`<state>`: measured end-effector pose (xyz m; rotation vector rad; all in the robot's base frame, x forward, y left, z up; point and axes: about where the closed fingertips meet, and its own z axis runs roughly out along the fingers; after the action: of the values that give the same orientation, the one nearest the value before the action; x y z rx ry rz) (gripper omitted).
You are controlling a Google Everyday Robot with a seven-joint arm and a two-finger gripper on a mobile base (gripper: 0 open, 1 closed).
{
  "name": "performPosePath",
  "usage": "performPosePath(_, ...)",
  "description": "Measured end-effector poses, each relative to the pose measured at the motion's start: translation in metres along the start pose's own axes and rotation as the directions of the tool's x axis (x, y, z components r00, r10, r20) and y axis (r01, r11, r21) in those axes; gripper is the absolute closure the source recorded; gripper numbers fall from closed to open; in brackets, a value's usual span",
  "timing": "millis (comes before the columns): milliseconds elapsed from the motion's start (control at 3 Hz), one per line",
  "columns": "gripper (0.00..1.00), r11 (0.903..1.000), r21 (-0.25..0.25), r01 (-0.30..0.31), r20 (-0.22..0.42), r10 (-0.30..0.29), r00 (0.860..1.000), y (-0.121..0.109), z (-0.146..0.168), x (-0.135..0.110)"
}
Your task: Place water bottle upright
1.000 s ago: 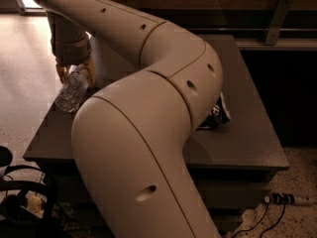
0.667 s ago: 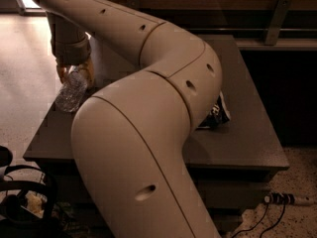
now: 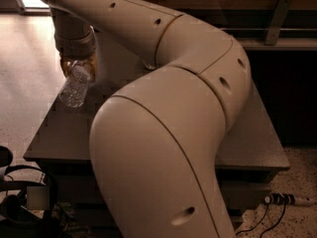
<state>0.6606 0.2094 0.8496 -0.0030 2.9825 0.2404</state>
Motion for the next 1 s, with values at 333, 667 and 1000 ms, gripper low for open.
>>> performPosePath(333,1.00,0.9995,-0.030,-0.006,0.080,0.008,0.997,-0.013,-0.022,-0.005)
performPosePath(667,1.00,0.9972,-0.075,0.008,0.178,0.006,0.984,-0.034,-0.049,-0.012)
performPosePath(1000,1.00,0.9921,-0.118,0.042,0.259,-0.010,0.966,-0.049,-0.075,-0.024)
